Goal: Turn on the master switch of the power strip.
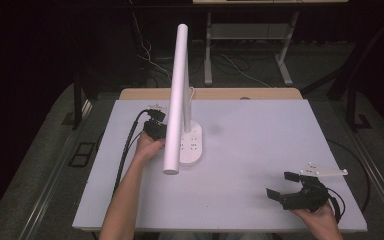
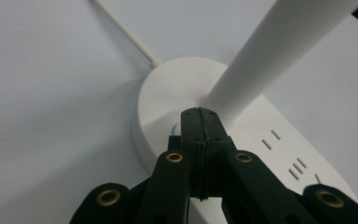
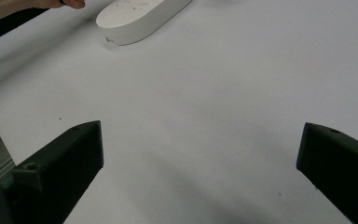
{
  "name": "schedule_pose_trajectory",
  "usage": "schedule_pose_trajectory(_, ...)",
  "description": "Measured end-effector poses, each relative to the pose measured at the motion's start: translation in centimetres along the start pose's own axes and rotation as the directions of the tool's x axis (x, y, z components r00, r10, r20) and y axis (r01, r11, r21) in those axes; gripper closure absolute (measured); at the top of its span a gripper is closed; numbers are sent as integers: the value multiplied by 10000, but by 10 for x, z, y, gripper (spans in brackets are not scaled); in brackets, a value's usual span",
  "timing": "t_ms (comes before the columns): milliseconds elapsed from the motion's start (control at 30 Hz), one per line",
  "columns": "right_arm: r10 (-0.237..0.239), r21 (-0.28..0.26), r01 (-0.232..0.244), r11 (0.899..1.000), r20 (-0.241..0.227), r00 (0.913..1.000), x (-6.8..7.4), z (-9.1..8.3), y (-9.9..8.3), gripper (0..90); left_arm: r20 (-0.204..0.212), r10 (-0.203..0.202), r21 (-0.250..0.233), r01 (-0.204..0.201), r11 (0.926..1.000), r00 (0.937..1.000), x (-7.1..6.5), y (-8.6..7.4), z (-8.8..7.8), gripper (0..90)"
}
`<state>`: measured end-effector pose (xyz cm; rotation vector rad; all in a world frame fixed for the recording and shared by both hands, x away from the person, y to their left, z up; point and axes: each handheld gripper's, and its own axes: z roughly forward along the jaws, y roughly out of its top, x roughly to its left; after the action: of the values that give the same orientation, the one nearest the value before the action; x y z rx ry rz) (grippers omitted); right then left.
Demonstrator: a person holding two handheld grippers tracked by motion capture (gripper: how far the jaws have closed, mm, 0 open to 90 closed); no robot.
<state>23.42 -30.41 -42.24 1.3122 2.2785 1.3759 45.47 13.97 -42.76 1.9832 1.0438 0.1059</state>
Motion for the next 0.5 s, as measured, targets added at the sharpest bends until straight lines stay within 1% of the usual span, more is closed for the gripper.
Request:
schedule_pose_trajectory(100,-10,0,10,10000,1,10000,-1,0,0,0,-125,322,15,-322,9995,9994,0,1,-3,899)
schedule_pose_trajectory(167,9,36,-9,10000,14,10000,-1,0,0,0,-218,330,-41,-331,9994,9992,0,2,-6,898)
schedule_pose_trajectory(267,-4,37,4,10000,8,10000,-1,0,0,0,-361,498,-36,-500,9987,9981,0,3,-10,898)
schedule_pose_trajectory(500,-60,73,60,10000,37,10000,0,1,0,0,-572,584,-81,-590,9982,9967,0,6,-23,898)
